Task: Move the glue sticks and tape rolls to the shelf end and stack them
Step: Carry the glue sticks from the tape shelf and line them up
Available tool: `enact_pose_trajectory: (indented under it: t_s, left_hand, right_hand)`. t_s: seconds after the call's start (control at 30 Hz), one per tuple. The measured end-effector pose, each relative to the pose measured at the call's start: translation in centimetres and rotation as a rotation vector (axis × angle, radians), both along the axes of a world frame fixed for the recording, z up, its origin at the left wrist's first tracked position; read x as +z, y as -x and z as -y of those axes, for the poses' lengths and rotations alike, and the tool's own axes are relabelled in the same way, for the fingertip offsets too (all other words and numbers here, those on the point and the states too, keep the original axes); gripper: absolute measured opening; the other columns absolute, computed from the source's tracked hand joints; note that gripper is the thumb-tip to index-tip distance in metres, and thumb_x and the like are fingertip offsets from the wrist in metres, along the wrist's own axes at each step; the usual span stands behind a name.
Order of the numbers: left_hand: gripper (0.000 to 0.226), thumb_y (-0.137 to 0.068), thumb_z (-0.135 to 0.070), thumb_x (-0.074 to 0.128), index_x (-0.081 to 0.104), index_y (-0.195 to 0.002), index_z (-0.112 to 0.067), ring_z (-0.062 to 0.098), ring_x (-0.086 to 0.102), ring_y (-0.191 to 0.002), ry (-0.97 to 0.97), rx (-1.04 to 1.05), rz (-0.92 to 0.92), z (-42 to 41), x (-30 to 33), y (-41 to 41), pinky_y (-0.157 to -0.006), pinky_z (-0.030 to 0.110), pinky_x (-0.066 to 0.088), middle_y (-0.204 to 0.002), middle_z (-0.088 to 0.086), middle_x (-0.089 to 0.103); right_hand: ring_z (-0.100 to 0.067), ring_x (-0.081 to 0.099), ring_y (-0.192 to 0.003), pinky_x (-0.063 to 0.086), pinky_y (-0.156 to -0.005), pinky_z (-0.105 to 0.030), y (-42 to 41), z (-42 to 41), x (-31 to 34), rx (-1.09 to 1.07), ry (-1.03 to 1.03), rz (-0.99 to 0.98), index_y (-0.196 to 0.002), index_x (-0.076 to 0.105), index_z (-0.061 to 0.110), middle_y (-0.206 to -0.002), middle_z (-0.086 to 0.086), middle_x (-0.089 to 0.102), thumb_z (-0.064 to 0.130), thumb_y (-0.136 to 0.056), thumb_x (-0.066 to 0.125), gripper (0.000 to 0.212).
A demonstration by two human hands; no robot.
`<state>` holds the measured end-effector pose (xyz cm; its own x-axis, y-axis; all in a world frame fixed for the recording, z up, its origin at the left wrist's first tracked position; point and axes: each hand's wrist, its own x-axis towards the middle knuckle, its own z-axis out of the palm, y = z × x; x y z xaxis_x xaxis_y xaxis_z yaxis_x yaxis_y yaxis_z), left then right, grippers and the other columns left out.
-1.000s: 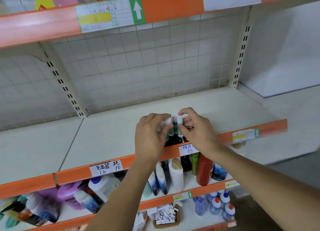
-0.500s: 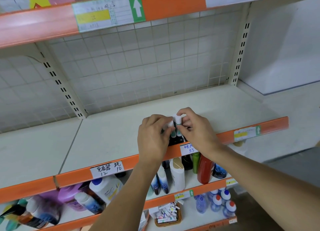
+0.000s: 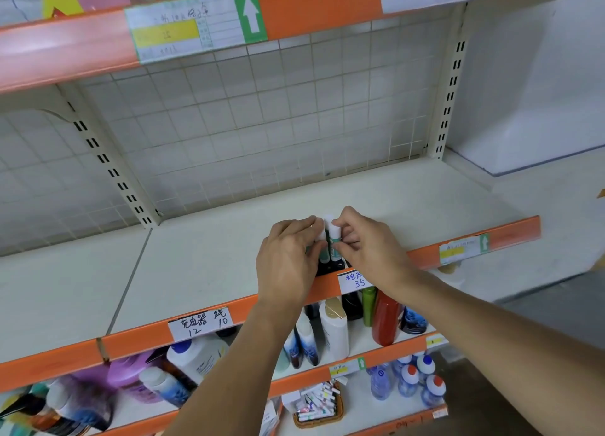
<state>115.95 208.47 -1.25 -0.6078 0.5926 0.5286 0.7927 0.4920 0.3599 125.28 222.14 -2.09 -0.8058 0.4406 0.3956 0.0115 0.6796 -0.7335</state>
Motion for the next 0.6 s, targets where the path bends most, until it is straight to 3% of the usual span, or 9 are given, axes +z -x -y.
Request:
enact_pose_trajectory:
  t_s: [0.13, 0.4, 0.6]
  left_hand:
    - [0.034, -0.092, -0.031, 0.064, 0.066, -0.126, -0.032, 0.014, 0.047, -0.124, 0.053, -0.004, 0.007, 0.1, 0.2, 0.1, -0.09, 0.036, 0.05, -0.133, -0.016, 0.06]
    - [0.039, -0.099, -0.036, 0.048, 0.055, -0.137, -0.029, 0.021, 0.041, -0.135, 0.239, 0.031, -0.046, 0.0, 1.3, -0.8, -0.101, 0.041, 0.042, -0.146, -0.012, 0.049]
    - [0.056, -0.098, -0.022, 0.042, 0.031, -0.153, -0.026, 0.023, 0.021, -0.148, 0.327, 0.012, -0.002, 0.4, 1.5, -1.8, -0.112, 0.04, 0.03, -0.159, -0.01, 0.028]
  right_hand:
    - [-0.023, 0.065, -0.077, 0.057, -0.071, -0.045, 0.5, 0.2, -0.3, 0.003, -0.043, -0.007, -0.104, 0.05, 0.022, -0.09, -0.006, 0.061, 0.001, -0.086, 0.067, 0.033]
    - [-0.028, 0.063, -0.073, 0.056, -0.07, -0.046, 0.6, 0.1, 0.2, 0.021, -0.052, 0.027, -0.104, 0.05, 0.015, -0.085, -0.006, 0.062, -0.002, -0.086, 0.065, 0.029]
    - [-0.023, 0.063, -0.079, 0.056, -0.073, -0.045, 0.1, 0.4, 0.4, 0.014, -0.066, 0.082, -0.11, 0.049, 0.018, -0.091, -0.005, 0.062, -0.002, -0.087, 0.061, 0.032]
